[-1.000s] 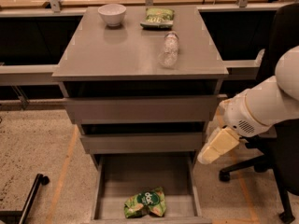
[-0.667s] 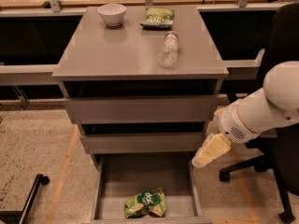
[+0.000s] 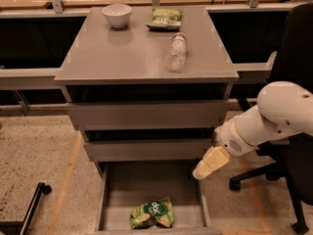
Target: Pick green rice chip bag from bottom drawer and place on counter
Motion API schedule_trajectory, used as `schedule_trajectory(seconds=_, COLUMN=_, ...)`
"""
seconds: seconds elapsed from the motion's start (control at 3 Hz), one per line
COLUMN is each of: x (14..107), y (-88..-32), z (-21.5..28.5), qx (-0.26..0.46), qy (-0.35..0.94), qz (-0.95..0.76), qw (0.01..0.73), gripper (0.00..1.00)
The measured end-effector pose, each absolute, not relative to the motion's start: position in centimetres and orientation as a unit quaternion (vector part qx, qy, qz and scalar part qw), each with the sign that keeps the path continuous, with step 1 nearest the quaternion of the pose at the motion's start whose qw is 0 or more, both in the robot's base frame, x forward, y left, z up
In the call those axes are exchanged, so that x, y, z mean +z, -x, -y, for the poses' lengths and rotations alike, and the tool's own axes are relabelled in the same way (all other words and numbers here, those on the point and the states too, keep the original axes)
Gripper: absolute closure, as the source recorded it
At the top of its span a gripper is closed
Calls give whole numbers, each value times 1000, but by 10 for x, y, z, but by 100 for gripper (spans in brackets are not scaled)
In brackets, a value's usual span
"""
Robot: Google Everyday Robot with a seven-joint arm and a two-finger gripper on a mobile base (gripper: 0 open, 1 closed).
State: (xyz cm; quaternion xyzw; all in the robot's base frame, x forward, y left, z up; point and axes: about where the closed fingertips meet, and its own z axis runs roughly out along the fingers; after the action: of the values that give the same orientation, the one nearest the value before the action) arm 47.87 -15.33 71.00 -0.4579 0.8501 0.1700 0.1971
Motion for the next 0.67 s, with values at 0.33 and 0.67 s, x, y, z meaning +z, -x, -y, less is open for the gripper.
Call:
schedule_trajectory(seconds=0.33, x=676, y=-486, z=146, qx=188, qy=446, qz=-856, qw=181, gripper=0)
schedule_trajectory(seconds=0.67, x=673, y=-486, z=145, qx=191, qy=445, qz=-857, qw=178, gripper=0)
